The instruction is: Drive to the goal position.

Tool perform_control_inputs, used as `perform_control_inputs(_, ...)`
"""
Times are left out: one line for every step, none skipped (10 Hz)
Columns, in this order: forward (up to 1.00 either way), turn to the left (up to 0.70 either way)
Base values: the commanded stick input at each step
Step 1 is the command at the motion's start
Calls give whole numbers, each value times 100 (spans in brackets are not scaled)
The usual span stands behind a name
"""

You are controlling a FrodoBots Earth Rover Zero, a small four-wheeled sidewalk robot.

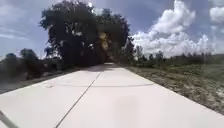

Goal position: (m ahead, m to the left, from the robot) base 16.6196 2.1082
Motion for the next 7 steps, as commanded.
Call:
perform_control_inputs(85, 0)
perform_control_inputs(85, 0)
perform_control_inputs(85, 0)
perform_control_inputs(85, 0)
perform_control_inputs(85, 0)
perform_control_inputs(85, 0)
perform_control_inputs(85, 0)
